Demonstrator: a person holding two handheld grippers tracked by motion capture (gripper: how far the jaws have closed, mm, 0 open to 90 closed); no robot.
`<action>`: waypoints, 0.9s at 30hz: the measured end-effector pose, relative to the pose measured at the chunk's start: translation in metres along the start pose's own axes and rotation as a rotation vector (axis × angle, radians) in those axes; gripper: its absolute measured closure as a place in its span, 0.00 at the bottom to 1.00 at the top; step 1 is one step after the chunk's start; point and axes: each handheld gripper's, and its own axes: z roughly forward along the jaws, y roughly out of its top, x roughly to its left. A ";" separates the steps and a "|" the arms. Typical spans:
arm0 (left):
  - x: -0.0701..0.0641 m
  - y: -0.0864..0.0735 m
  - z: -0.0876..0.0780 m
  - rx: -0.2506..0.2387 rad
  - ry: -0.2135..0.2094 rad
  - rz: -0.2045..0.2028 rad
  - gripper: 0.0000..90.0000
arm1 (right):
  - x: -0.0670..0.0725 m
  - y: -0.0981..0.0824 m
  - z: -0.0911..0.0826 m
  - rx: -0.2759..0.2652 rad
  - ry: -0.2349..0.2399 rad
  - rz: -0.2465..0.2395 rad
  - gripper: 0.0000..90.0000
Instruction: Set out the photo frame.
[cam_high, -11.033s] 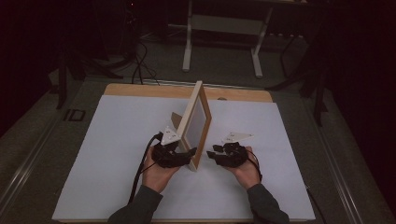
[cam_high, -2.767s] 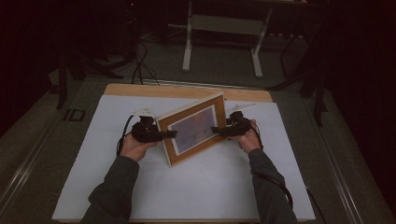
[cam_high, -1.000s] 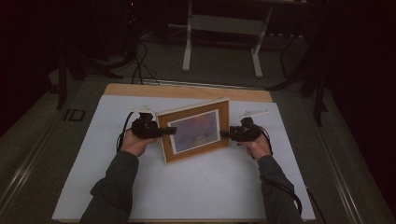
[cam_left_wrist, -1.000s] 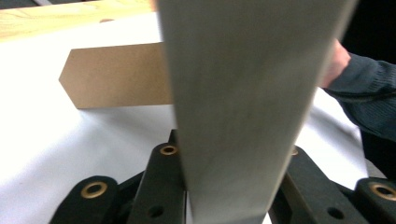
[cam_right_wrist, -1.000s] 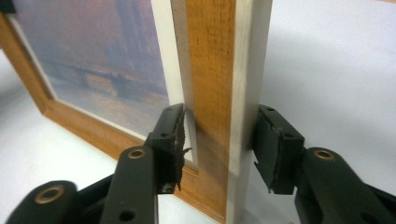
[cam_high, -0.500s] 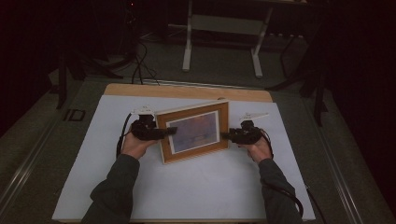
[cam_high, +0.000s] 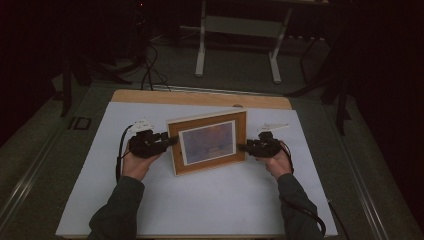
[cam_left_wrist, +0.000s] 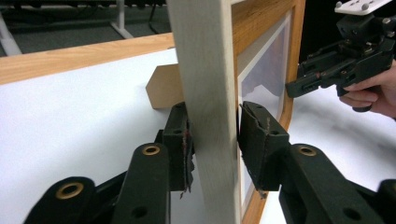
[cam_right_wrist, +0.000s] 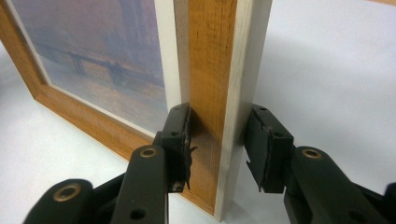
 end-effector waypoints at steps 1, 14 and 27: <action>0.000 0.000 0.000 0.000 -0.004 -0.004 0.74 | 0.001 -0.001 -0.001 0.004 -0.003 0.002 0.69; 0.008 0.005 0.007 0.002 -0.034 -0.034 0.74 | 0.012 -0.009 -0.009 0.008 -0.048 0.030 0.69; 0.017 0.010 0.012 0.029 -0.096 -0.102 0.75 | 0.020 -0.015 -0.016 0.023 -0.057 0.064 0.70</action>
